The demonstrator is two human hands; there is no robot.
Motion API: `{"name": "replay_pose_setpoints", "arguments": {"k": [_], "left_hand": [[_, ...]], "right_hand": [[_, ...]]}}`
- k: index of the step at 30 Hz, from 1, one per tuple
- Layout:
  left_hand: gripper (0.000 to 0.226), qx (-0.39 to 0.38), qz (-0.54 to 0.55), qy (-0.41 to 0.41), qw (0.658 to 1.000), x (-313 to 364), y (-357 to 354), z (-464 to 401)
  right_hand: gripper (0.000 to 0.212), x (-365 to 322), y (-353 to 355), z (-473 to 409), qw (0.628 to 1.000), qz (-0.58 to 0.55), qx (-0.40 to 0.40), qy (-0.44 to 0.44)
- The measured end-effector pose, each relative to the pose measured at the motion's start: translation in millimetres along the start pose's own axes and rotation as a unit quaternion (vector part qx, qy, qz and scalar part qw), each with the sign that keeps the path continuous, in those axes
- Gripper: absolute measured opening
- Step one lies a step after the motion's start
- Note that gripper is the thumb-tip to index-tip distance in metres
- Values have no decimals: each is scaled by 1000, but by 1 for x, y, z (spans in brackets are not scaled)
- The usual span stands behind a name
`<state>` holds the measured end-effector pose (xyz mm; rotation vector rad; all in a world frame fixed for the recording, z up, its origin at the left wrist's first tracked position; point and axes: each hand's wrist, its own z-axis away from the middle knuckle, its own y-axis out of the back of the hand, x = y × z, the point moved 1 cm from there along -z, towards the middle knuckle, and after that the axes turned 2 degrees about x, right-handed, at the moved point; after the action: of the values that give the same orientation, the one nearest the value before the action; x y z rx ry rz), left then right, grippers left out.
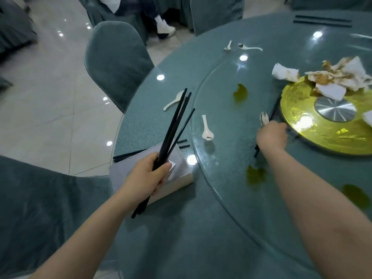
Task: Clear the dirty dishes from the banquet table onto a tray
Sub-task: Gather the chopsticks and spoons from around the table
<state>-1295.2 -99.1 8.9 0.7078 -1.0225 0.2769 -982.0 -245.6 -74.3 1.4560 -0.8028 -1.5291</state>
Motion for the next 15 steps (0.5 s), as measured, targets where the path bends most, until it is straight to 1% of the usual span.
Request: {"name": "replay_pose_setpoints", "arguments": {"k": [3,8,12,15], "left_hand": [[7,-5,42,24,999,-4,1,-1],[12,5,86,54,995,-7,0,3],[19,14,104,60,993,-5,5,6],[18,9,138,60,989,-3,10,10]], "right_hand": [[25,-1,2,-9,1000,-27,3,-13],[28,1,9,-19,996,-32,-51,-59],[26,0,13,-6,997,-8,-62,-43],[24,-2,19,9,997,-32,-67,-37]]}}
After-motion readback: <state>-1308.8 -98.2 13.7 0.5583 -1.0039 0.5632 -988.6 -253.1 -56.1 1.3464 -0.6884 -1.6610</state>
